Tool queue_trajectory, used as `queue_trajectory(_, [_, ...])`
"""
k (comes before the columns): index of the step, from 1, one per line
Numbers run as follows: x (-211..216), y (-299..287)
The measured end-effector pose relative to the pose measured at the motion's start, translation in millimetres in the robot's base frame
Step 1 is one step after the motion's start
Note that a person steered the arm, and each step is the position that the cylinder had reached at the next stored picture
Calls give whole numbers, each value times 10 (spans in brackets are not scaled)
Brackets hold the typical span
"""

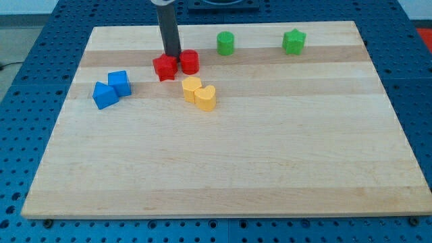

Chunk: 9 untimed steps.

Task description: Push the red and yellow blocks towards the center of the board

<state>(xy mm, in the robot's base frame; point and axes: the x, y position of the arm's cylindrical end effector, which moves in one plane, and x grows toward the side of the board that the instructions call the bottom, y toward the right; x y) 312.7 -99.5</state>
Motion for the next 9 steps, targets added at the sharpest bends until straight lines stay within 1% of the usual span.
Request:
queue_trajectory(1, [99,162])
queue_trajectory(2, [123,162])
queue_trajectory(3, [351,108])
queue_trajectory(4, [611,407])
queue_trajectory(5, [908,476])
queue_trajectory(6, [949,597])
queue_trajectory(7, [949,1152])
queue_trajectory(8, [1033,1237])
queue_trajectory(9, [1343,1116])
